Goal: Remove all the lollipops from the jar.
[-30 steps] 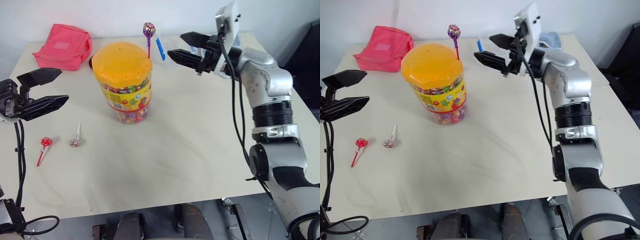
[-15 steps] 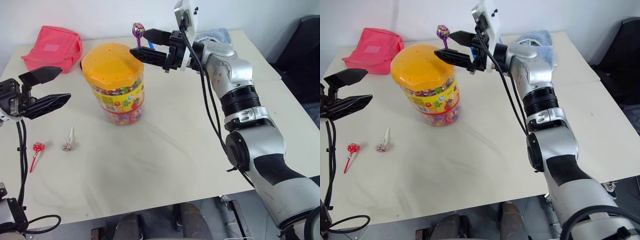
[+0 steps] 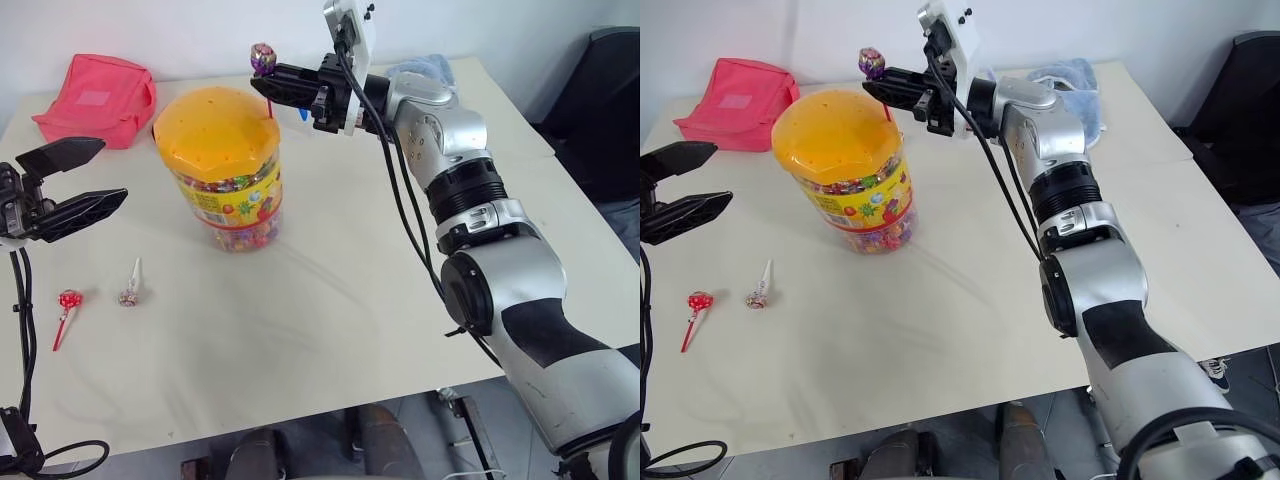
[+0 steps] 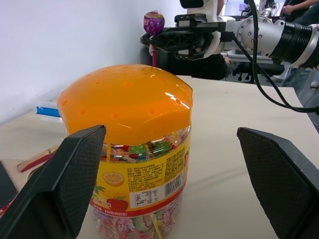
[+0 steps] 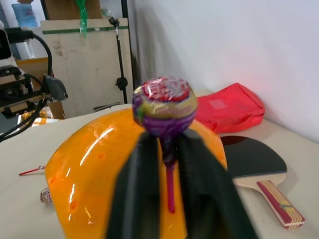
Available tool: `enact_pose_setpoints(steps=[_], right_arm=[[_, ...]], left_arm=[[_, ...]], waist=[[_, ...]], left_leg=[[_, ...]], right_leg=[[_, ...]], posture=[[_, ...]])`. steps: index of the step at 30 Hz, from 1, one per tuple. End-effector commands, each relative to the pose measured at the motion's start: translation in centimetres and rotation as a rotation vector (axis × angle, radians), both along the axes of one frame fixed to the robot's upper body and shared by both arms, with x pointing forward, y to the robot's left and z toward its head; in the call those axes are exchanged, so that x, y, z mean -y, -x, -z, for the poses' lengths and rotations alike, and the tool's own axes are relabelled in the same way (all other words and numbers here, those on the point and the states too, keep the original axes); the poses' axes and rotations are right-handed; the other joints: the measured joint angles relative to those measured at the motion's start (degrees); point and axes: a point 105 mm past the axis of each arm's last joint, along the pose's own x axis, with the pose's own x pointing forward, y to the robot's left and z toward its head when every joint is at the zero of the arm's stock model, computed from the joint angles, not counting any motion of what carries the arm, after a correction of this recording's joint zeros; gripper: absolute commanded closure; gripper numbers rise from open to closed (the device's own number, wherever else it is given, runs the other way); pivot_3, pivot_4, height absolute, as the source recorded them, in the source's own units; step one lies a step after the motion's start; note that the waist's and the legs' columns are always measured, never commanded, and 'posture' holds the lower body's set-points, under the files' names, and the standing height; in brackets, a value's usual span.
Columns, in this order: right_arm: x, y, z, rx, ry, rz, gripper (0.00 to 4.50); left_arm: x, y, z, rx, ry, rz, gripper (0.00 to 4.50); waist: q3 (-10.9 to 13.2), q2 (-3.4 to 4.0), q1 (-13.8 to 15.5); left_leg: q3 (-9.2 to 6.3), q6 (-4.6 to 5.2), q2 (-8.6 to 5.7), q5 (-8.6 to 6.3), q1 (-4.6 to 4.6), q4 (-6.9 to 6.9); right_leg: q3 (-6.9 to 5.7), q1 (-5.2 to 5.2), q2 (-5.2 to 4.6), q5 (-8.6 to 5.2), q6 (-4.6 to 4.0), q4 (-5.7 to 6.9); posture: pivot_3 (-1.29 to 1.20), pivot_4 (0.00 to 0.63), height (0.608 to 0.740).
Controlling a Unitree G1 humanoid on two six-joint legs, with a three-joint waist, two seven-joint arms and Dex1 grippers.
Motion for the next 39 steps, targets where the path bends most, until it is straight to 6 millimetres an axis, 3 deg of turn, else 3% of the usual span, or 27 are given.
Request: enact_pose_setpoints(steps=[1, 6, 11, 15, 16, 20, 24, 29, 33, 36, 39], right_arm=[[0.1, 1.0, -3.6, 0.109, -0.055, 0.002, 4.48], [1.6, 0.8, -7.1, 0.163, -0.151, 0.098, 4.48], [5.4, 0.1, -10.9, 0.154, -0.271, 0.268, 4.48], [8.7, -1.0, -10.0, 0.059, -0.204, 0.395, 4.48], [9.4, -1.3, -9.3, 0.042, -0.160, 0.424, 4.48], [13.5, -2.7, -2.9, -0.134, 0.078, 0.609, 4.48], [16.7, -1.4, 4.8, -0.266, 0.314, 0.676, 4.48], [18.3, 0.2, 10.4, -0.390, 0.422, 0.710, 4.48], [21.8, -0.4, 16.8, -0.567, 0.513, 0.850, 4.48], [22.8, 0.0, 18.8, -0.621, 0.556, 0.873, 4.48], [22.9, 0.4, 19.6, -0.645, 0.576, 0.861, 4.48]], left_arm=[[-0.6, 0.8, -1.1, 0.061, -0.009, -0.024, 0.00], [-0.9, 0.8, -1.2, 0.058, -0.006, -0.030, 0.00], [-1.1, 0.9, -1.5, 0.061, 0.004, -0.027, 0.00], [-1.5, 1.3, -1.4, 0.046, -0.006, -0.032, 0.00], [-1.6, 1.4, -1.4, 0.042, -0.009, -0.036, 0.00], [-1.9, 1.8, -1.0, 0.024, -0.012, -0.047, 0.00], [-1.9, 2.1, -0.6, 0.011, -0.008, -0.042, 0.00], [-1.9, 2.4, 0.1, -0.023, -0.011, -0.040, 0.00], [-1.9, 2.5, 0.5, -0.026, -0.009, -0.048, 0.00], [-1.9, 2.7, 0.6, -0.026, -0.008, -0.053, 0.00], [-2.0, 3.0, 0.7, -0.027, -0.009, -0.060, 0.00]], waist=[[0.0, 0.00, -0.1], [0.0, 0.00, 0.0], [0.0, 0.00, 0.1], [0.0, -0.03, 0.2], [0.0, -0.03, 0.2], [0.0, -0.05, 0.4], [0.0, -0.04, 1.6], [0.0, 0.00, 1.7], [-0.1, -0.13, 1.9], [-0.1, -0.12, 2.2], [-0.1, -0.14, 2.5]], left_leg=[[0.00, 0.00, 0.00, 0.00, 0.00, 0.00], [0.00, 0.00, 0.00, 0.00, 0.00, 0.00], [-0.02, 0.00, 0.00, 0.00, -0.01, -0.01], [-0.01, 0.00, 0.00, 0.00, -0.01, -0.02], [0.02, 0.00, 0.00, 0.00, -0.01, -0.02], [0.02, 0.01, 0.01, 0.00, 0.00, -0.04], [0.09, 0.03, 0.00, -0.02, -0.02, -0.01], [0.18, 0.03, 0.01, -0.02, -0.04, 0.01], [0.20, 0.02, 0.01, -0.02, 0.00, 0.00], [0.23, 0.03, -0.02, -0.02, -0.01, 0.00], [0.21, 0.03, 0.00, -0.02, 0.00, 0.01]], right_leg=[[0.00, 0.00, 0.00, 0.00, 0.00, 0.00], [0.00, 0.00, 0.00, 0.00, 0.00, 0.00], [0.01, 0.00, -0.02, 0.00, 0.00, 0.00], [0.01, 0.00, -0.03, 0.00, 0.00, 0.00], [0.04, 0.00, -0.04, 0.00, 0.00, -0.01], [0.05, 0.00, -0.03, 0.00, 0.00, -0.01], [0.11, -0.03, -0.05, 0.00, 0.00, -0.05], [0.17, -0.12, -0.02, 0.00, 0.00, -0.03], [0.18, -0.11, -0.02, 0.00, 0.00, -0.03], [0.19, -0.10, -0.05, 0.00, 0.00, -0.04], [0.19, -0.10, -0.03, 0.00, 0.00, -0.03]], posture=[[0.00, 0.150, 0.740], [0.00, 0.150, 0.740], [0.00, 0.150, 0.740], [0.00, 0.150, 0.740], [0.00, 0.150, 0.740], [0.00, 0.150, 0.740], [0.00, 0.150, 0.740], [0.00, 0.150, 0.740], [0.00, 0.150, 0.740], [0.00, 0.150, 0.740], [0.00, 0.150, 0.740]])
